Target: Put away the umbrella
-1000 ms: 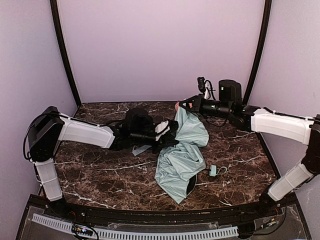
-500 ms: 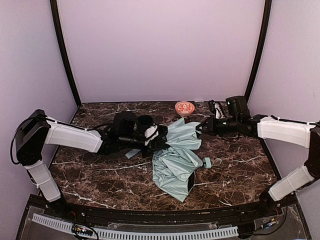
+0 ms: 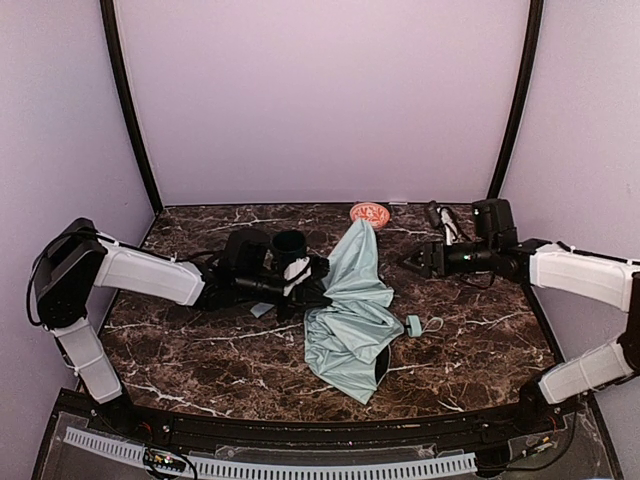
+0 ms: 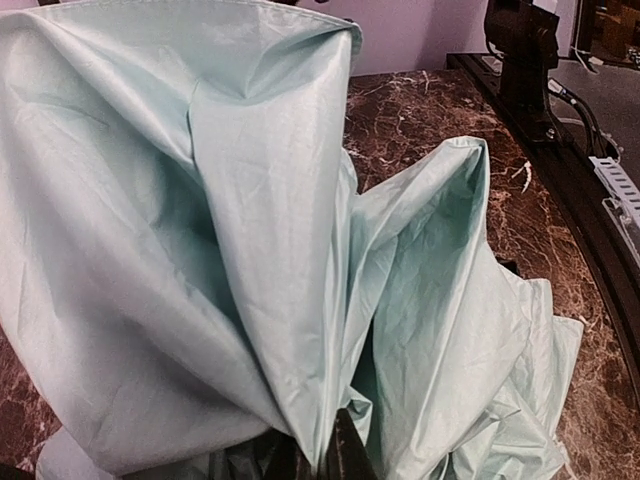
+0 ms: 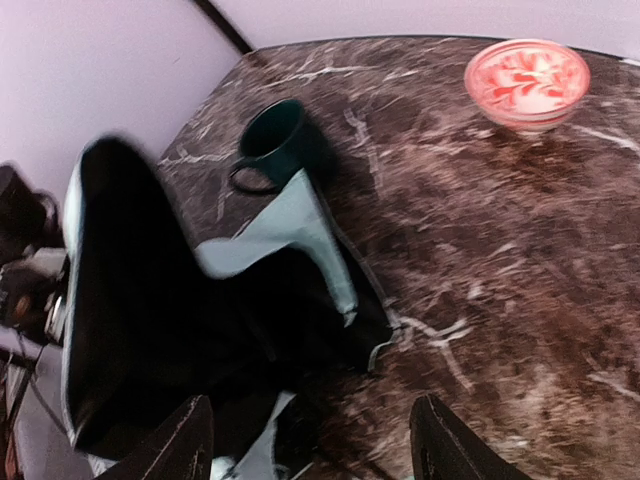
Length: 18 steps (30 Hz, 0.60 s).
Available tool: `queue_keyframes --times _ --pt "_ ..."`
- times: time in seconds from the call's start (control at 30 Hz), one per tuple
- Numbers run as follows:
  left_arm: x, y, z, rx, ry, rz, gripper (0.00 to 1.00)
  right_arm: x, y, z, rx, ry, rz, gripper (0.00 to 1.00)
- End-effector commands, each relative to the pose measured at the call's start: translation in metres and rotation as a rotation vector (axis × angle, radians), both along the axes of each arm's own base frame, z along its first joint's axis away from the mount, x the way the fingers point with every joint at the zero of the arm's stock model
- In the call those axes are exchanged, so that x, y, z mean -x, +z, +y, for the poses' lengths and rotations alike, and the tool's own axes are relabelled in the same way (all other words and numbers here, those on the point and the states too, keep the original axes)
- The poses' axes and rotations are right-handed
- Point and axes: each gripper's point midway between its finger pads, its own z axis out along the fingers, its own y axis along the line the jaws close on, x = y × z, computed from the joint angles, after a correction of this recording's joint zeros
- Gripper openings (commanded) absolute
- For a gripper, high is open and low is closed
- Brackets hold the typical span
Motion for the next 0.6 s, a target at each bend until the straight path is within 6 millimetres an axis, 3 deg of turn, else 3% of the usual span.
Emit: queue_keyframes --times 0.0,0.1,0.23,0.3,0.47,0.5,0.57 --pt "-0.008 0.005 0.002 0.026 0.032 0.067 0.0 0.06 0.0 0.055 -0.115 0.321 -0.083 0.7" --pt "-0.009 0.01 0.003 0.042 0.04 0.102 0.0 0.071 -0.004 0.073 -0.14 0.401 -0.08 0.73" --pt "-0.01 0.011 0.004 0.043 0.029 0.107 0.0 0.06 -0.017 0.083 -0.107 0.381 -0.082 0.73" --pt "-0.009 0.01 0.005 0.038 0.024 0.102 0.0 0.055 -0.018 0.088 -0.108 0.387 -0.077 0.68" --pt "-0.017 0.012 0.006 0.024 0.052 0.084 0.01 0.062 -0.008 0.095 -0.173 0.441 -0.067 0.14" --pt "-0.021 0.012 0.007 0.017 0.074 0.079 0.1 0.064 -0.006 0.095 -0.181 0.449 -0.064 0.08" --pt "-0.03 0.017 0.01 0.006 0.127 0.061 0.39 0.069 0.002 0.096 -0.199 0.467 -0.057 0.0"
